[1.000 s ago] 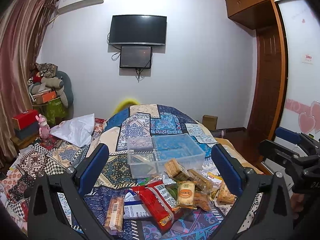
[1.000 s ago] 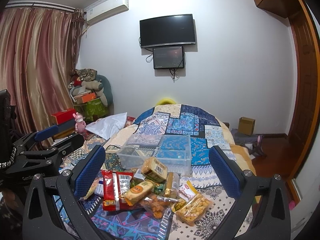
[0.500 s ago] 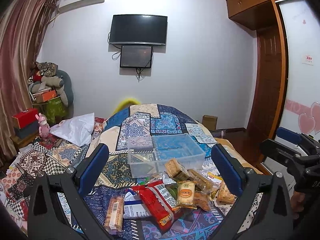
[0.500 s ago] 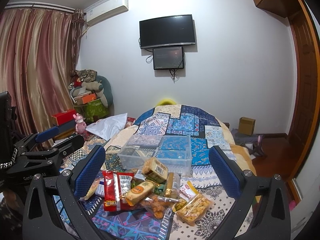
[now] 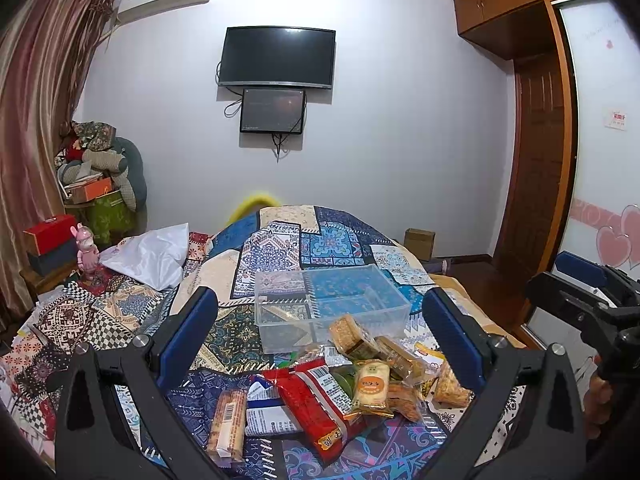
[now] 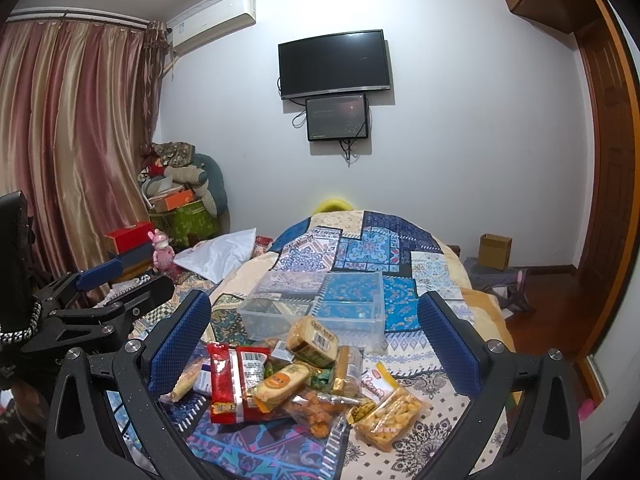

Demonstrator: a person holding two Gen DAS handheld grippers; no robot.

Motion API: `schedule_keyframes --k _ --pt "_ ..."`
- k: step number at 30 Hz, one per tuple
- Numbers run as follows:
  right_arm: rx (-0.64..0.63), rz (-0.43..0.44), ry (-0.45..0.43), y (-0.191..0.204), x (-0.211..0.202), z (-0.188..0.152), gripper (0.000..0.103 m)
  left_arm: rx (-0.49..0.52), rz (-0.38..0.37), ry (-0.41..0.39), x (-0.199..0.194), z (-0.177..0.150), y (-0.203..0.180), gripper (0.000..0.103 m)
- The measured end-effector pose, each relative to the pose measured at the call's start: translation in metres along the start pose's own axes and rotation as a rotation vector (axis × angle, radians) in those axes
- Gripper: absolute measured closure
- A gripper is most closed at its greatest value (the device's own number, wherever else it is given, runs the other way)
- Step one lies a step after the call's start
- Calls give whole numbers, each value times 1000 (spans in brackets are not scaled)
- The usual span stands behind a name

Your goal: Organize snacks

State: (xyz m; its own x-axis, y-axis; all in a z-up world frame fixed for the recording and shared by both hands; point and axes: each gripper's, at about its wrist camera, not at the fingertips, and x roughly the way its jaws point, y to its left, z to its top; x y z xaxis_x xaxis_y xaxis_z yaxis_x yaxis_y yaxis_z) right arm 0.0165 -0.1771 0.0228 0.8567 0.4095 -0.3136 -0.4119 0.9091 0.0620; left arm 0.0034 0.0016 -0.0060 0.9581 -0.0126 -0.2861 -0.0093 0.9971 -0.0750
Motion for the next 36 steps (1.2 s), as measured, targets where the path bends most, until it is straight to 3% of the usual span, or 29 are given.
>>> schedule_keyframes --k 20,27,36 --pt "7 -3 28 -3 8 -3 0 -1 -13 5 3 -2 0 0" --pt "29 -5 72 -12 20 -11 0 -7 -5 36 15 -9 7 0" --pt "44 -55 188 -35 46 -32 0 -34 69 110 41 -27 34 2"
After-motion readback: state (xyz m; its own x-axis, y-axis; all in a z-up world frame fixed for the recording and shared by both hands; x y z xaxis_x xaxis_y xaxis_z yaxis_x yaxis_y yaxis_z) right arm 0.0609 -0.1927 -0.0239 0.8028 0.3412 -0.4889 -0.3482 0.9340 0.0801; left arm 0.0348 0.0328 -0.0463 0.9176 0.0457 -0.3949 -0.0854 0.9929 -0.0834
